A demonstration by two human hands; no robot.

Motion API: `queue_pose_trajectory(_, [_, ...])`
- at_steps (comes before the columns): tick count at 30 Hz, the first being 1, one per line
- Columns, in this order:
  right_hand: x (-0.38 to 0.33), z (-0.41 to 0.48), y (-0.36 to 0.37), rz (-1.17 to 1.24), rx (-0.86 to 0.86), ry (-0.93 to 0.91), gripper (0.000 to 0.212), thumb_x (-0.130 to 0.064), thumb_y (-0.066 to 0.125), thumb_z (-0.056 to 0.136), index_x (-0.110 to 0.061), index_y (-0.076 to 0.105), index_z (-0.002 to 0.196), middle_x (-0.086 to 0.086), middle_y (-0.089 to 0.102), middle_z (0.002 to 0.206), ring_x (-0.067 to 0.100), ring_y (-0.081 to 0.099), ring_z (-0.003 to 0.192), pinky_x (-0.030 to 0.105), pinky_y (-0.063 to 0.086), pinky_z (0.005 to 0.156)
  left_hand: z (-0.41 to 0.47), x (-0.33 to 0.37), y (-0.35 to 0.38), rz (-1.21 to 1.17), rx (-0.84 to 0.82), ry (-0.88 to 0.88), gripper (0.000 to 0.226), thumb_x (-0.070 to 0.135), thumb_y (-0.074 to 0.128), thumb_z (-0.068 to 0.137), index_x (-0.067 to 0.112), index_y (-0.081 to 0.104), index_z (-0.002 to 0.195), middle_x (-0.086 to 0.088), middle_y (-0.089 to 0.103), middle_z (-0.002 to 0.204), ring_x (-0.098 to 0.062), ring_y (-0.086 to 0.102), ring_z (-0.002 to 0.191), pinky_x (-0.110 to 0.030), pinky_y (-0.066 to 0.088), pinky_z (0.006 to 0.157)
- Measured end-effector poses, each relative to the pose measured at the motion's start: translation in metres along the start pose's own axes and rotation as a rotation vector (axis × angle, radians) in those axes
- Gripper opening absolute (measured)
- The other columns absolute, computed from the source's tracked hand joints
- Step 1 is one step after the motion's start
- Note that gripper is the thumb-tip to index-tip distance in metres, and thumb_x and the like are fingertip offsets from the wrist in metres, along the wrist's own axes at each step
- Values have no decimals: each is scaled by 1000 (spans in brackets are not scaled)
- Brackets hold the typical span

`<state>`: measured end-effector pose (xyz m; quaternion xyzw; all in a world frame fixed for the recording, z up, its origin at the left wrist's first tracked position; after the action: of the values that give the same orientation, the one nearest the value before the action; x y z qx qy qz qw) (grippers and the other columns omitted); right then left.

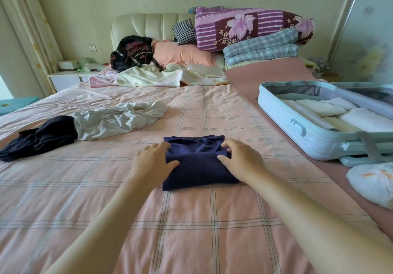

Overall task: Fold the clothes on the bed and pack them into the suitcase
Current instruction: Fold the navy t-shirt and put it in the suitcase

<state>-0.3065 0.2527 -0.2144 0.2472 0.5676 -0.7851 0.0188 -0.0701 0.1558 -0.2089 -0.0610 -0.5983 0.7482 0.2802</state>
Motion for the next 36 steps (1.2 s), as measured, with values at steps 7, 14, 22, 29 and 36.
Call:
queue_pose_trajectory(7, [-37, -8, 7, -70, -100, -384, 46, -23, 47, 99, -17, 52, 144, 1, 51, 148, 23, 46, 135, 34, 33, 113, -25, 41, 28, 29, -189, 402, 93, 80, 23, 77, 31, 24, 156, 10, 22, 162, -14, 21, 148, -32, 18, 119])
queue_pose_trajectory(14, [-19, -18, 14, -277, -375, -369, 92, -27, 63, 87, -17, 10, 161, -1, 7, 168, 14, 7, 154, 26, 5, 124, -17, 15, 25, -2, -289, 331, 84, 53, 58, 89, 27, 18, 157, 8, 18, 164, -17, 21, 150, -27, 18, 119])
queue_pose_trajectory(22, [-13, -9, -10, -35, -224, -169, 13, -25, 57, 76, -29, 69, 80, -7, 69, 83, 17, 64, 80, 26, 44, 64, -19, 9, -11, -277, -239, 173, 15, 14, 59, 83, 25, 68, 86, 4, 67, 77, -20, 62, 76, -29, 46, 64])
queue_pose_trajectory(29, [-4, -8, -24, 437, -62, 86, 20, -23, 63, 72, -12, 48, 65, -6, 49, 58, 14, 46, 57, 29, 38, 53, -8, -1, -23, -562, -91, -27, 6, 28, 65, 72, 24, 61, 75, 5, 62, 63, -18, 58, 63, -35, 50, 59])
queue_pose_trajectory(36, [-8, 19, 14, -18, 240, 17, 37, -26, 56, 97, -19, 53, 133, 1, 57, 127, 26, 58, 111, 39, 46, 88, 24, 19, 1, -75, 172, -34, 45, 29, 65, 90, 20, 51, 132, -2, 54, 131, -27, 50, 119, -38, 41, 97])
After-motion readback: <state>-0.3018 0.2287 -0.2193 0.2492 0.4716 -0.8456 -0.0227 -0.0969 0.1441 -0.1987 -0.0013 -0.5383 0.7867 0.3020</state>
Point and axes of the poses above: each hand's wrist, its own z-axis towards the middle knuckle, its own y-axis out of the palm, x = y × z, the point moved 2 cm from there along z, towards the middle knuckle
